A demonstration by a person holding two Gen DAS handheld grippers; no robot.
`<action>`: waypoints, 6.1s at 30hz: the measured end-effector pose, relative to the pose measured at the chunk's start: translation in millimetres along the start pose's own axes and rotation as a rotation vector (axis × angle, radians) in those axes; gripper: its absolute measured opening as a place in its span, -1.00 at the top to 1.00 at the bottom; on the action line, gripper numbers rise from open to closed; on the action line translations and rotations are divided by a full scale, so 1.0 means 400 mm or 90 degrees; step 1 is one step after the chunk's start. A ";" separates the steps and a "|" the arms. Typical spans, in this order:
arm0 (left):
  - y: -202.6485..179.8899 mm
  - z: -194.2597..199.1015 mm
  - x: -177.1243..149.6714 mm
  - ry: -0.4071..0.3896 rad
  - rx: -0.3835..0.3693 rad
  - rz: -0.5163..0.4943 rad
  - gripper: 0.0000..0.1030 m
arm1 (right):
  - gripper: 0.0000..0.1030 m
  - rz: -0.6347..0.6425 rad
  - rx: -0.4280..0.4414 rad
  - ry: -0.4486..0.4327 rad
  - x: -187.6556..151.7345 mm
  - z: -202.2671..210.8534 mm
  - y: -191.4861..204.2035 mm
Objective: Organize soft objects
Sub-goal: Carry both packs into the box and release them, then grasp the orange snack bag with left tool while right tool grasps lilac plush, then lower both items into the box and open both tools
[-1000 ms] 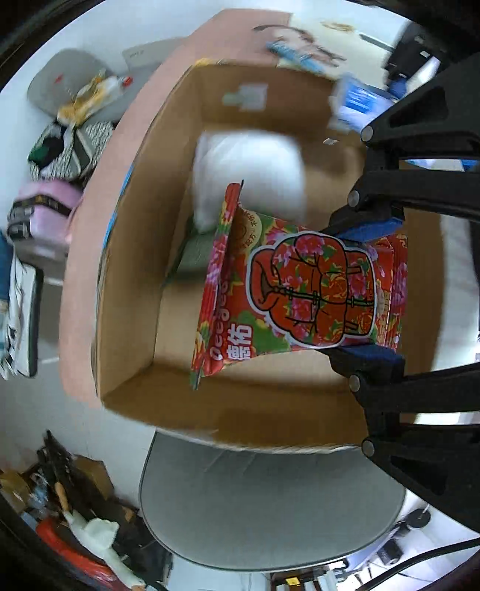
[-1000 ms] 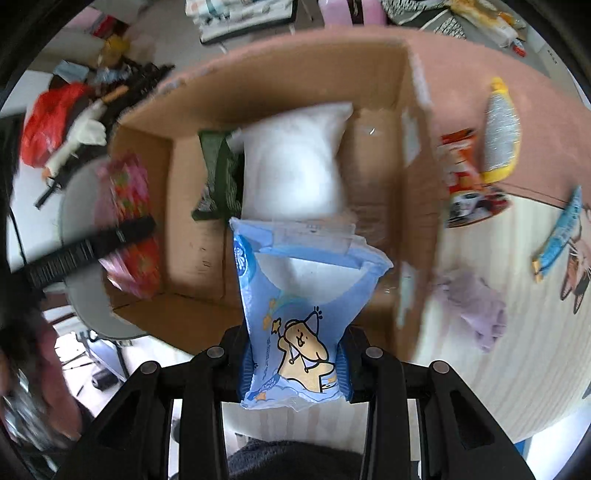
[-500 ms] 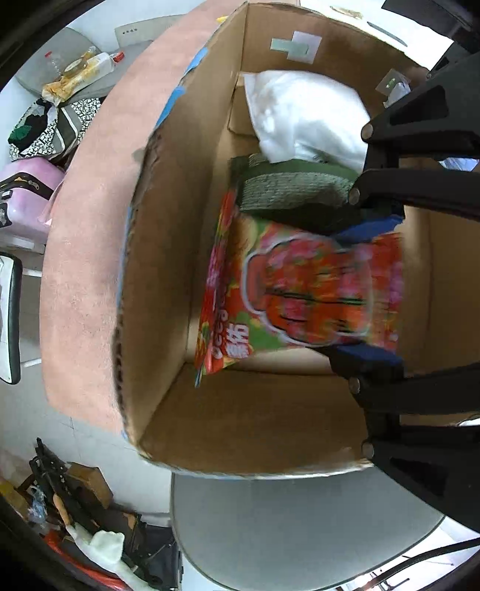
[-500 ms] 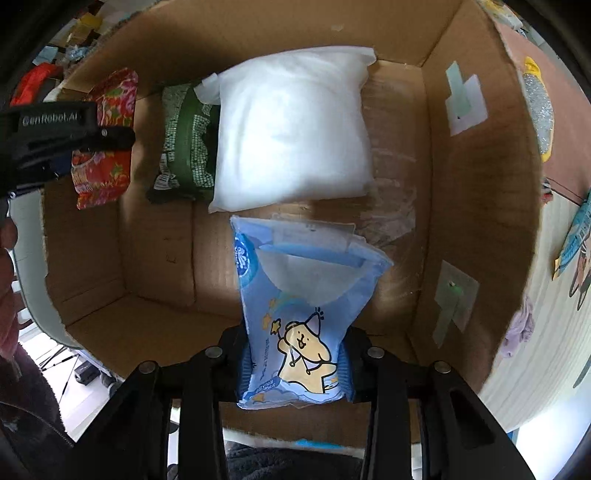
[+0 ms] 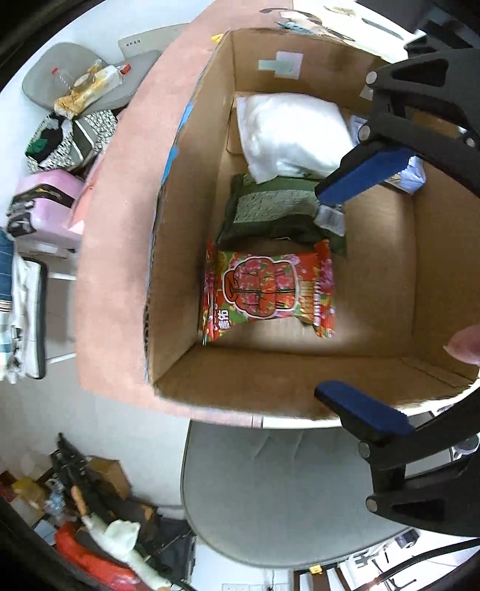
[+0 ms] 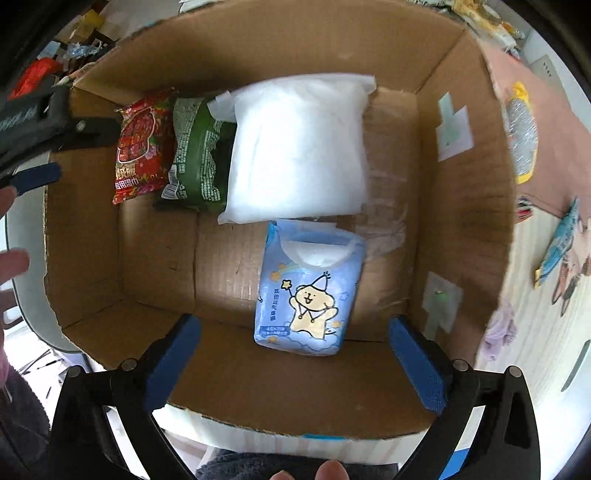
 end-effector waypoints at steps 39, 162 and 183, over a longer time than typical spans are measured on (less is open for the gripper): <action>-0.290 0.370 -0.222 -0.198 0.085 -0.070 -0.99 | -1.00 -0.076 0.139 -0.215 -0.143 0.384 -0.283; -0.001 0.079 -0.257 -0.041 -0.036 0.096 -0.71 | -1.00 -0.046 0.080 -0.116 -0.008 0.109 -0.012; -0.104 0.365 -0.355 -0.216 0.074 0.038 -1.00 | -1.00 0.011 0.051 -0.299 -0.225 0.430 -0.110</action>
Point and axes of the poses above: each gripper's, at about its wrist camera, not at the fingertips, and z roughly against the way its jaws point, y to its left, x to its top, the point moved 8 cm from there along -z, roughly the way its jaws point, and after that the axes turned 14 degrees about -z, right-handed, at the moved point
